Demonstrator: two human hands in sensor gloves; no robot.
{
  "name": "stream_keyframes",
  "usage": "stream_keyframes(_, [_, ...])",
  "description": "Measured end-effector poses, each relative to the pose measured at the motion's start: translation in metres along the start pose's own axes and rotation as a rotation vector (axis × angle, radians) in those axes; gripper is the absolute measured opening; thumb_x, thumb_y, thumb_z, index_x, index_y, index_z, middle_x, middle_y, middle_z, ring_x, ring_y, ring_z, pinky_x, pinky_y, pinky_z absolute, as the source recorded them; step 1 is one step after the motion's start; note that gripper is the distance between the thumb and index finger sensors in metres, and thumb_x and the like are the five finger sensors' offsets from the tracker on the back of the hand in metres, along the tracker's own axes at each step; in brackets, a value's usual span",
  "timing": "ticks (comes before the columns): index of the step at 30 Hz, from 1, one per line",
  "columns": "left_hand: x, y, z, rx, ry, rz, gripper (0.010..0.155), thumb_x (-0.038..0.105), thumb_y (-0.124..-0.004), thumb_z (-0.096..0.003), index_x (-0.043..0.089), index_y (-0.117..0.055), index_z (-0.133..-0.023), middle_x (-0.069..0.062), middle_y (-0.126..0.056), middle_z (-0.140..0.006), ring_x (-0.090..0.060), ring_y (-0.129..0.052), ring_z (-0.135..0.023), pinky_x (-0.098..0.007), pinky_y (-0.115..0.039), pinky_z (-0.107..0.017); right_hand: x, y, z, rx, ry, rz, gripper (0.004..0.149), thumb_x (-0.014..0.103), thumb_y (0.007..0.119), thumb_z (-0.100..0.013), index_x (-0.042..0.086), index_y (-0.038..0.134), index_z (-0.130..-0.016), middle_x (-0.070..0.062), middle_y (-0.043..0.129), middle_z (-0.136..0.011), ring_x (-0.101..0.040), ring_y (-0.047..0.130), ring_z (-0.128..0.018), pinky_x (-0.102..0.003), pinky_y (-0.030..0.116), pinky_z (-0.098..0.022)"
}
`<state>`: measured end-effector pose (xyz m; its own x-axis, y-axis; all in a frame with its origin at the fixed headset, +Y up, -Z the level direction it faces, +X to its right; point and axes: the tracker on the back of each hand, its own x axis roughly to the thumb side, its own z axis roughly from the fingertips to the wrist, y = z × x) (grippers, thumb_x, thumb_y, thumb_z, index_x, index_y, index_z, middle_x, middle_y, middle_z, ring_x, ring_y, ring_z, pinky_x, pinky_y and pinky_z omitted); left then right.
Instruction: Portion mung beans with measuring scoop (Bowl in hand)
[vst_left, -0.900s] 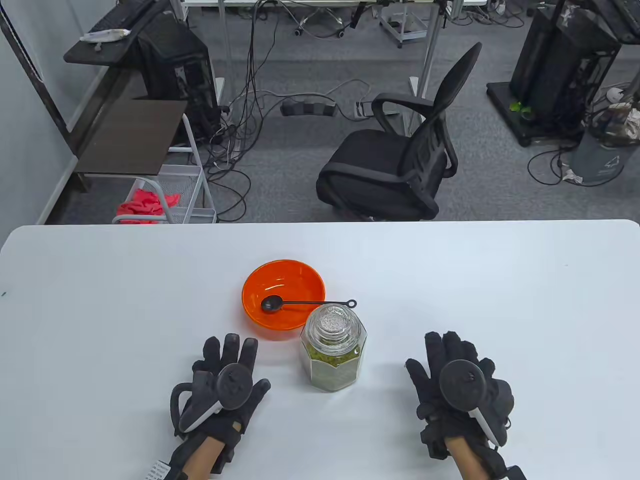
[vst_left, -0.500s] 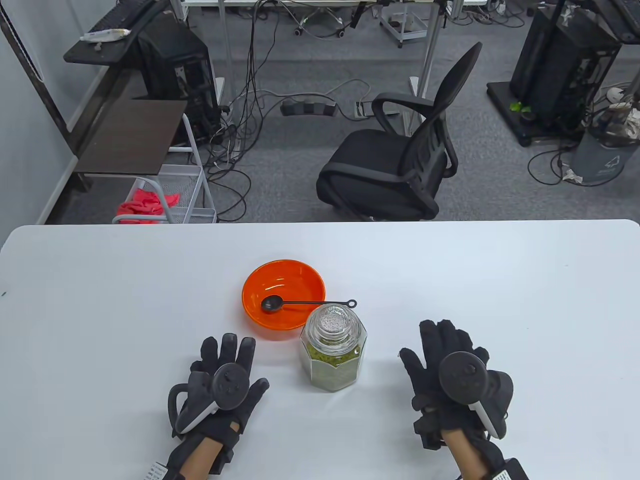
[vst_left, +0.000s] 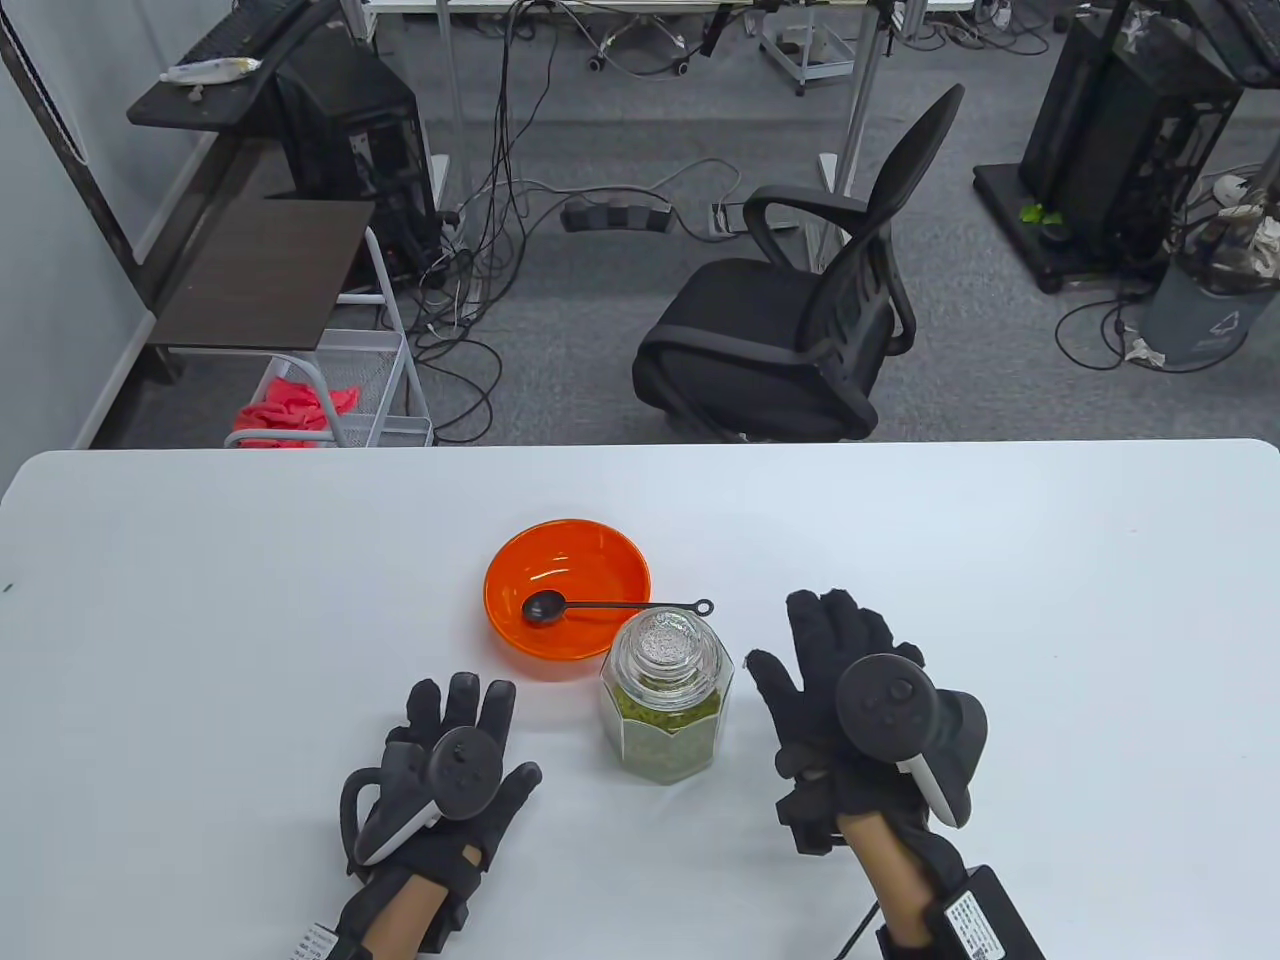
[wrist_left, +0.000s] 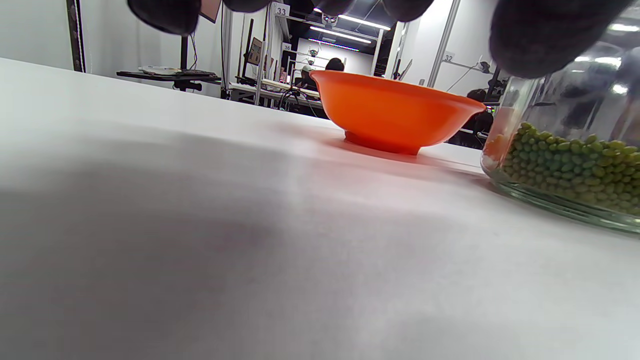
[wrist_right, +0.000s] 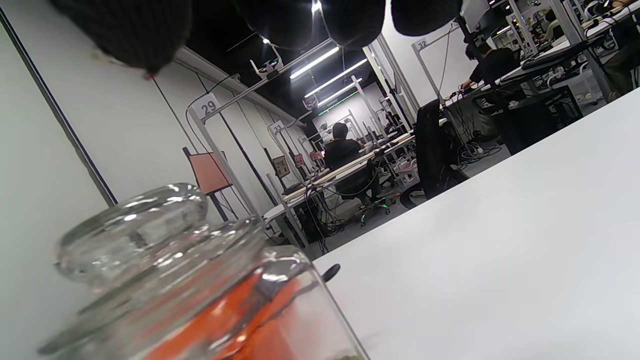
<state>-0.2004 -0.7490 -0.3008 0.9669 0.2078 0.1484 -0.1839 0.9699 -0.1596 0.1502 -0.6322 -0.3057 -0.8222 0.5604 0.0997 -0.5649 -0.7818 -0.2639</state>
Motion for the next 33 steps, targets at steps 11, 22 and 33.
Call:
stream_keyframes(11, [0.003,-0.002,-0.001,-0.019,-0.009,-0.012,0.083,0.067,-0.061,-0.0505,0.034,-0.018,-0.113,-0.006,-0.013,-0.116,-0.057,-0.023,-0.11,-0.073,-0.045,-0.074,0.036,0.027,-0.017,0.077,-0.076,-0.004,0.073,0.052,0.079,-0.044,0.016,0.059,-0.105,-0.022,0.054,-0.109,-0.054,0.052,-0.1,-0.082,0.032,-0.063])
stream_keyframes(22, [0.002,-0.001,-0.001,-0.016,-0.011,-0.012,0.083,0.067,-0.06,-0.0506,0.034,-0.017,-0.113,-0.006,-0.012,-0.116,-0.057,-0.022,-0.11,-0.073,-0.044,-0.073,0.06,0.066,-0.028,0.228,-0.101,0.066,0.083,0.056,0.082,-0.042,0.015,0.05,-0.107,-0.021,0.048,-0.111,-0.055,0.047,-0.102,-0.083,0.03,-0.063])
stream_keyframes(33, [0.0,-0.001,-0.003,-0.023,-0.009,-0.002,0.083,0.067,-0.06,-0.0507,0.034,-0.017,-0.114,-0.006,-0.012,-0.116,-0.057,-0.021,-0.11,-0.073,-0.043,-0.074,0.067,0.08,-0.032,0.234,-0.09,0.069,0.084,0.042,0.094,-0.039,0.011,0.053,-0.105,-0.026,0.055,-0.103,-0.053,0.058,-0.095,-0.083,0.032,-0.064])
